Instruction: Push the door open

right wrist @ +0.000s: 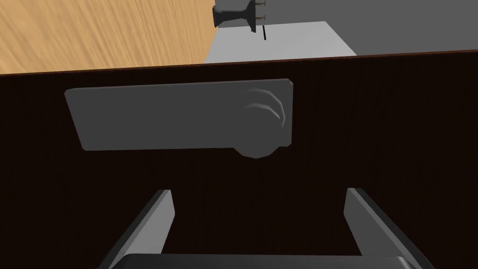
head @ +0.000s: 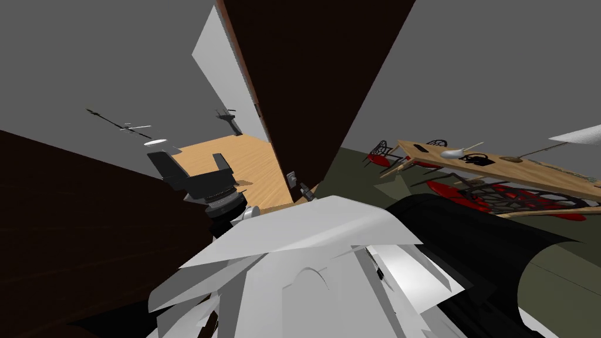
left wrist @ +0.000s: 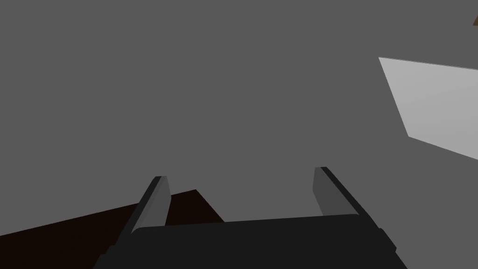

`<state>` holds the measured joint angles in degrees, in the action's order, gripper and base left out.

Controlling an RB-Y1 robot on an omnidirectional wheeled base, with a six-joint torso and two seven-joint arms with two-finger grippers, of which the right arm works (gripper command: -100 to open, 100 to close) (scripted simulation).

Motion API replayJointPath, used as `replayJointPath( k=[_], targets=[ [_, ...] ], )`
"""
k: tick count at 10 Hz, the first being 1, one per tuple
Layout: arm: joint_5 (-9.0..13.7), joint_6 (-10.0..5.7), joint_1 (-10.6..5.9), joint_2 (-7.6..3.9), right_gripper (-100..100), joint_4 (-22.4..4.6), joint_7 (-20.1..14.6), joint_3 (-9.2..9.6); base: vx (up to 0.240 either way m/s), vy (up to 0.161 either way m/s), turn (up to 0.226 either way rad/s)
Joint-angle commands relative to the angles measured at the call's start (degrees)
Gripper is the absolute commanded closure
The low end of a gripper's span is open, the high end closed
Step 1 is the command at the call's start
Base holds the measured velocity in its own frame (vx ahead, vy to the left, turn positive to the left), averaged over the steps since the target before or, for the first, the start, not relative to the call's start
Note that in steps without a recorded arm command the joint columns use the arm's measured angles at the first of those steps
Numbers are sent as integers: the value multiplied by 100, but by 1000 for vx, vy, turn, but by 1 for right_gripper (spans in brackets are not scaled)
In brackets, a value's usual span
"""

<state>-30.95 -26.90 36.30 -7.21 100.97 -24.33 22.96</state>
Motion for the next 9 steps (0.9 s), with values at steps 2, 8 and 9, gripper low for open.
replayJointPath(
  k=[2, 8, 9],
  targets=[
    [6, -29, 36, 7, -100, -1, 7, -26, -166, 3, -48],
    [85, 109, -259, 166, -100, -179, 89, -84, 174, 68, 30],
    [96, 129, -300, 190, -100, -204, 100, -91, 181, 97, 29]
  ],
)
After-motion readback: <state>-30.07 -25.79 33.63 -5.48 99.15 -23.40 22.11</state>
